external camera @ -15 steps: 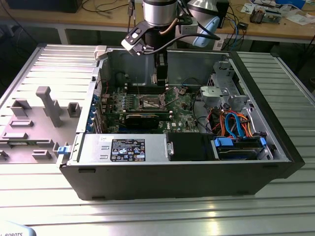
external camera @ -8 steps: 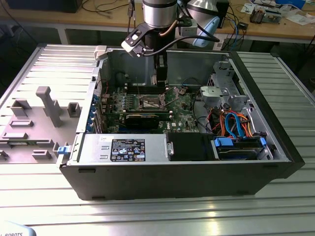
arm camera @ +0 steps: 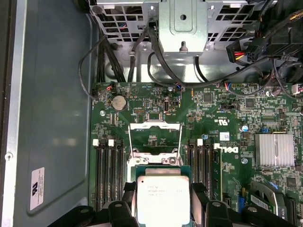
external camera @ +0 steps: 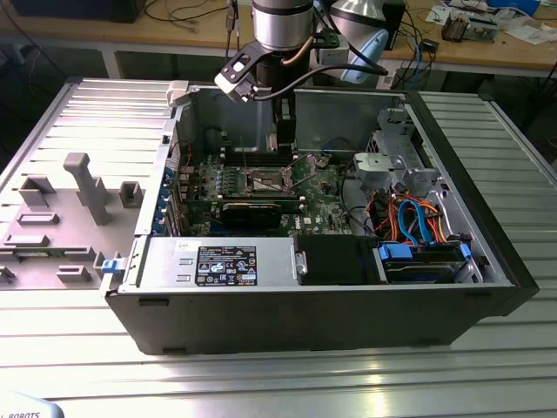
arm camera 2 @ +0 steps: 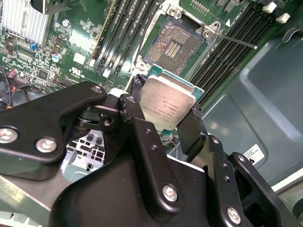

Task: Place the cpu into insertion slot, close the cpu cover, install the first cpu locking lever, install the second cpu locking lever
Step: 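Place the cpu into insertion slot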

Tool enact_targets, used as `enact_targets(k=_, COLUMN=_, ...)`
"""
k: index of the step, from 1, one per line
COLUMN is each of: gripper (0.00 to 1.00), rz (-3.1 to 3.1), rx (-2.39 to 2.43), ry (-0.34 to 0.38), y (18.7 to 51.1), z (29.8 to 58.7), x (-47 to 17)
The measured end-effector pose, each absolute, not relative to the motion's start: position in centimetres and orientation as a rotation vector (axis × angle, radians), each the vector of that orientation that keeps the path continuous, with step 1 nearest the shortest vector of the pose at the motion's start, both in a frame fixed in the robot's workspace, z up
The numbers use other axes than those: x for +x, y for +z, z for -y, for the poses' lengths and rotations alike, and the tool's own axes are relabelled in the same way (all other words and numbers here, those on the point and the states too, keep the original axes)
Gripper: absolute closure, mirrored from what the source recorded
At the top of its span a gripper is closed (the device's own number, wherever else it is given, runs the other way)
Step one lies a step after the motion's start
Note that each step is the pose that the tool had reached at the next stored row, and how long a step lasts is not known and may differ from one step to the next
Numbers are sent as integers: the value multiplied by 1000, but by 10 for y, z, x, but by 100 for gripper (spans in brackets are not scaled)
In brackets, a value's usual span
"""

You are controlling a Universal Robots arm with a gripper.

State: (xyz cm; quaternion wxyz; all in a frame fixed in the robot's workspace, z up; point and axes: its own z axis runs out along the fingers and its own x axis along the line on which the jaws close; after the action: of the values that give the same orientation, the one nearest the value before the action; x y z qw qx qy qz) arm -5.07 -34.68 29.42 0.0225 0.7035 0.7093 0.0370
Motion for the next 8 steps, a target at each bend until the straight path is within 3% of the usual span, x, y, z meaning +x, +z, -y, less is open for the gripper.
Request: enact_targets(k=8, gripper=46, rz=-2197, rx=2179, ry=115, y=294, z=347, x=-51)
